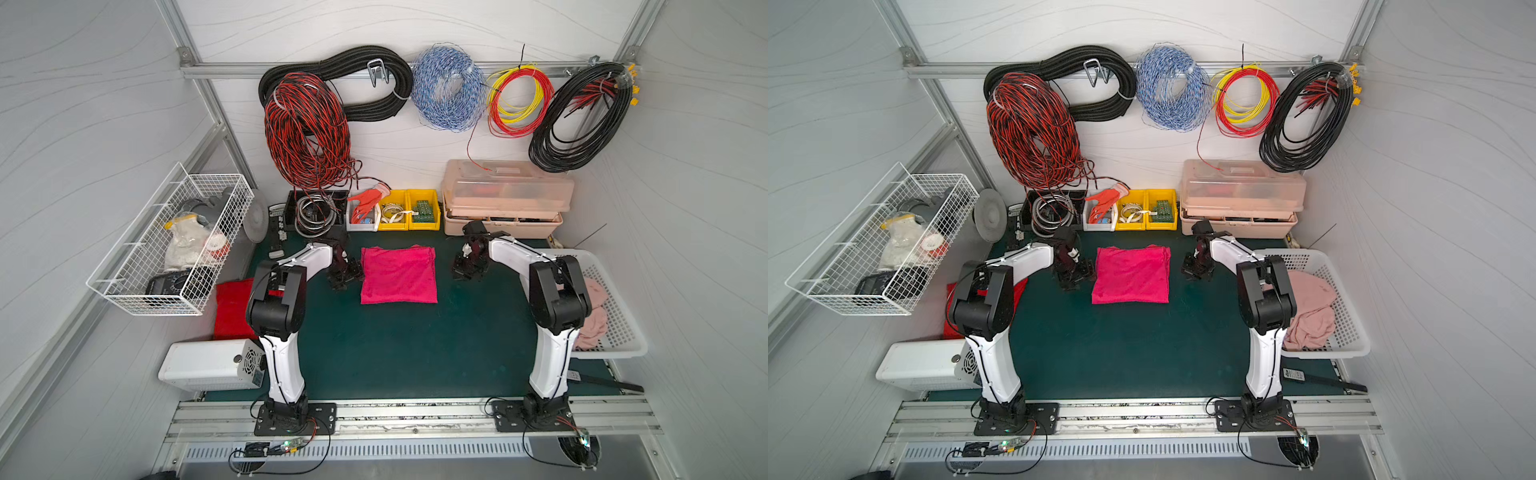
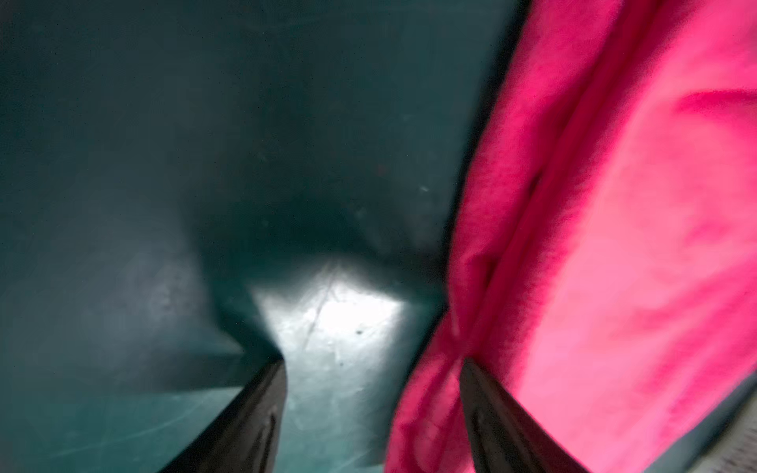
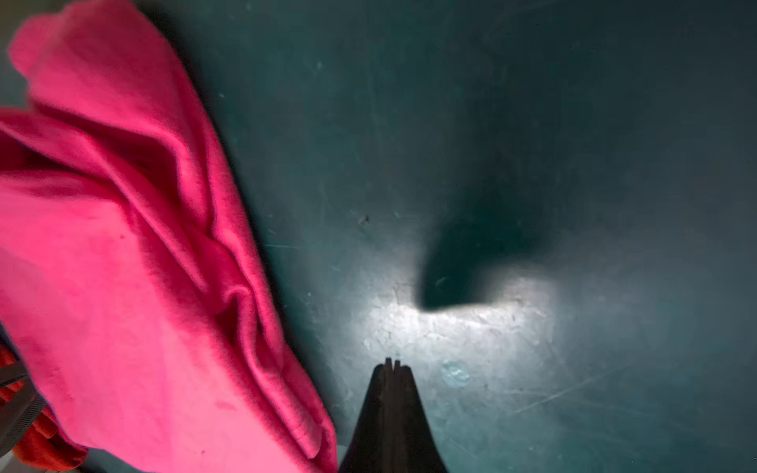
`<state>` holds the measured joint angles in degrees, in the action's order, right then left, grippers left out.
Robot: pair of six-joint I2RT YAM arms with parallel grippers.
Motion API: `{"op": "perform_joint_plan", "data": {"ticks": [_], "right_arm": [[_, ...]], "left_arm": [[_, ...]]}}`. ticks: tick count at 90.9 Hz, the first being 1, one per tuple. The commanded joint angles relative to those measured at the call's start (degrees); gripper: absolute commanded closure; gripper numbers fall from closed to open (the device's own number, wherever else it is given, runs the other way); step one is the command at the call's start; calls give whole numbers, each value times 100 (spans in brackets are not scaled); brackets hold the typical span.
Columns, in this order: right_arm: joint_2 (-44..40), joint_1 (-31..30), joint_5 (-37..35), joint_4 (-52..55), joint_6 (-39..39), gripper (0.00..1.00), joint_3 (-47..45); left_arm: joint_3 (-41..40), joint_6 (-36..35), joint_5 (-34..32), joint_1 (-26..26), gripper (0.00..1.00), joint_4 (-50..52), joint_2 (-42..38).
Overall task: Fold and stack t-shirts
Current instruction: Smooth out the T-shirt at the center of the board, then pick up the T-shirt from the center of the board.
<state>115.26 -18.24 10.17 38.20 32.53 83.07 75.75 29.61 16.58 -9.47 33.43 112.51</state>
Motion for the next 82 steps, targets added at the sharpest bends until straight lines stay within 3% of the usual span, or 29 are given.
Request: {"op": "perform_joint_plan", "data": {"ticks": [1, 35, 56, 82], "right_arm": [[223, 13, -50, 124, -37, 100, -42], [526, -4, 123, -111, 119, 100, -91], [645, -13, 121, -24, 106, 100, 37], [858, -93, 249, -70, 189, 100, 118]], "left_arm": [[-423, 391, 590, 61, 27, -850, -60], [-919, 416, 1497, 669, 29, -1155, -273], [-618, 442, 2419, 859, 33, -1333, 343], [-964, 889, 3169, 815, 34, -2278, 763]]}}
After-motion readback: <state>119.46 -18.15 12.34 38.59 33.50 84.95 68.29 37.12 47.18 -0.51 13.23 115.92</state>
